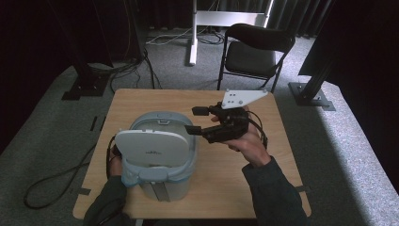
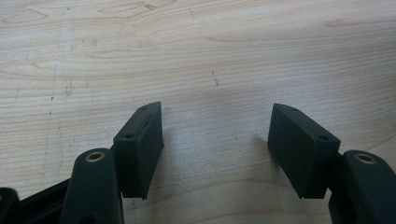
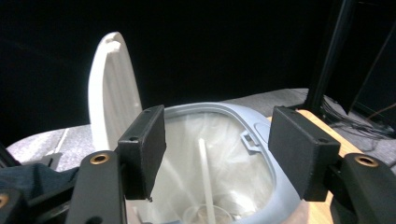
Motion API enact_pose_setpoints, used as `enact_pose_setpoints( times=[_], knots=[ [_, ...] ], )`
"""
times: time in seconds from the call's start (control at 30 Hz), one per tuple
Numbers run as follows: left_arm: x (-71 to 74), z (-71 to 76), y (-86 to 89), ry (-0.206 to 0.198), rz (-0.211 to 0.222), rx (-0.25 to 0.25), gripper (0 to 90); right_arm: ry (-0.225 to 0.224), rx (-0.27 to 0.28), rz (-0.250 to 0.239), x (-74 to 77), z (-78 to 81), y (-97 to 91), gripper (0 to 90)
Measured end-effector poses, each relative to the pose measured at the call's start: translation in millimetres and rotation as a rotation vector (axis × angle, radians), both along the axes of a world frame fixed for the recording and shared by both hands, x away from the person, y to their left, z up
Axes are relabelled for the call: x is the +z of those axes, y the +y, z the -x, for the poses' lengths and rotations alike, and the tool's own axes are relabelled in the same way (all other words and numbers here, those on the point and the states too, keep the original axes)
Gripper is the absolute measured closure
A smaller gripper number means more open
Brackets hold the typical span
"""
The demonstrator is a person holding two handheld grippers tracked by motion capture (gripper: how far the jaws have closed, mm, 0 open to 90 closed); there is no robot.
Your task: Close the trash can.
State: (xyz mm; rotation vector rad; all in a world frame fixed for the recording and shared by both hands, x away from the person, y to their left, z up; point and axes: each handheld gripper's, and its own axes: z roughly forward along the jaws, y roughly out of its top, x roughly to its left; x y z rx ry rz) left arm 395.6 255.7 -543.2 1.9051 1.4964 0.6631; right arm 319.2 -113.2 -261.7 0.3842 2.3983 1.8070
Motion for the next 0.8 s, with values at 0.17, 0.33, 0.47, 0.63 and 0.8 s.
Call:
enact_pose_setpoints(
  times=[0.17, 0.33, 0.47, 0.63, 0.8],
  knots=[
    [0.0, 0.0, 0.0, 0.000, 0.000, 0.000, 35.9, -0.006, 0.018, -0.005, 4.2, 4.1, 1.1, 35.7],
    [0.0, 0.0, 0.0, 0.000, -0.001, -0.001, 35.9, -0.009, 0.045, -0.006, 6.8, 7.7, 2.8, 35.7],
    [0.0, 0.0, 0.0, -0.001, 0.000, 0.000, 35.9, -0.003, 0.066, -0.021, 8.3, 9.6, 3.0, 35.7],
    [0.0, 0.0, 0.0, 0.000, 0.000, 0.000, 36.0, -0.002, 0.081, -0.027, 9.5, 11.9, 3.6, 35.9],
    [0.0, 0.0, 0.0, 0.000, 0.000, 0.000, 35.9, 0.005, 0.094, -0.035, 9.8, 12.1, 2.7, 35.9]
  ],
)
